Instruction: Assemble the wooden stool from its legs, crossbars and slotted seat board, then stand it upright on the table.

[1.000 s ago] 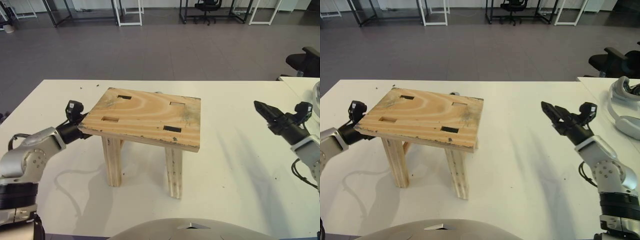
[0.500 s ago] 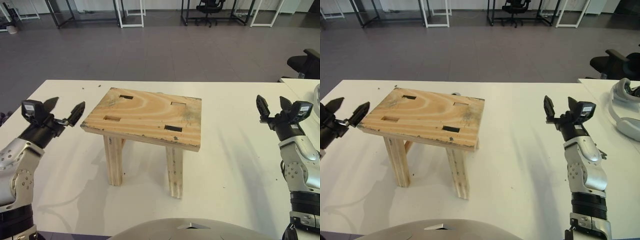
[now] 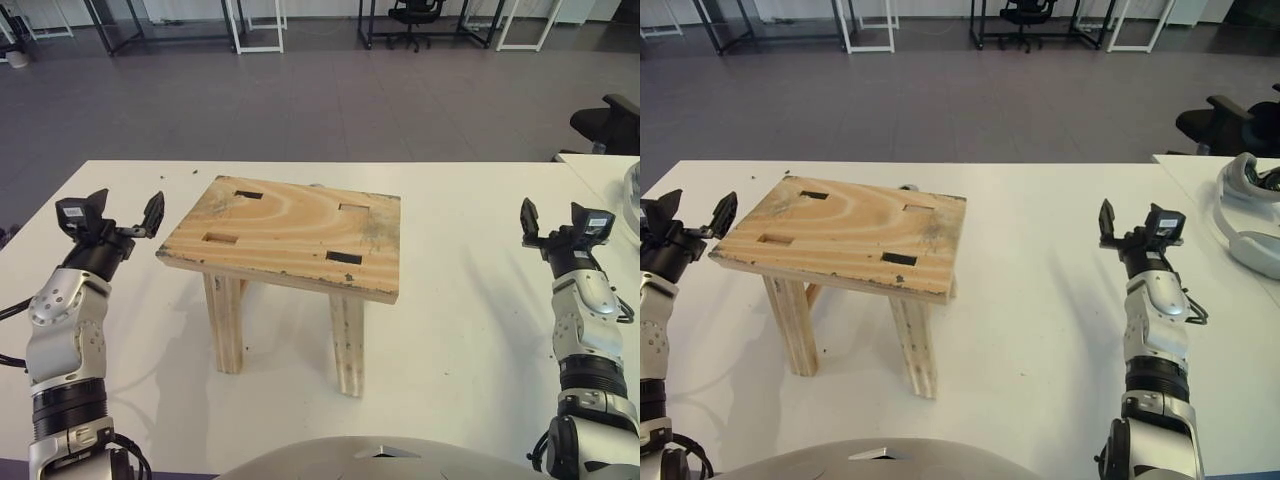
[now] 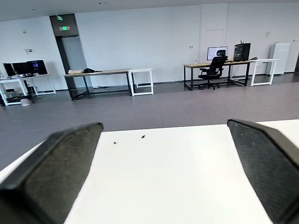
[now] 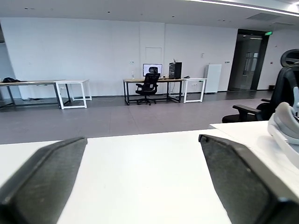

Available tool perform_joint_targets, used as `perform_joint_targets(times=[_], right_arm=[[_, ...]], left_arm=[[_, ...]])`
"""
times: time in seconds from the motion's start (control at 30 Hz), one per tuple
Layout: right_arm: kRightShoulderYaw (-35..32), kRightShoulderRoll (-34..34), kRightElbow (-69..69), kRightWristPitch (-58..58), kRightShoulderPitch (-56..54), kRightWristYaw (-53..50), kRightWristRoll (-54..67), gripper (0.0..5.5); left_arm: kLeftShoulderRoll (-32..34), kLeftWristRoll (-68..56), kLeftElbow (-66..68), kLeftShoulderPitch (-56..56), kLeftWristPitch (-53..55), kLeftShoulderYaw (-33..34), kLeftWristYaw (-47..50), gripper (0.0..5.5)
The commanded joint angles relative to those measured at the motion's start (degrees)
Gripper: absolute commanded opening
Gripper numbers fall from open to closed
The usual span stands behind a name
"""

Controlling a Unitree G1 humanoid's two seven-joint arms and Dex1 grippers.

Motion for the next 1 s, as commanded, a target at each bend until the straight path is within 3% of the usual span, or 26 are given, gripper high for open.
perform_joint_targets(times=[0.03,1.0], right_arm=[[1.0,1.6,0.3,-1.1,-0.9,2.2,-0.8,4.46],[-0.9,5.1,-4.5,-0.7,4.1,5.5,0.5,4.46]], left_arm=[[0.1,2.6,1.6,-2.1,-0.6,-2.0,0.4,4.91],[-1.9,5.3,6.8,-8.2,-0.7,-5.3,0.4,4.91]])
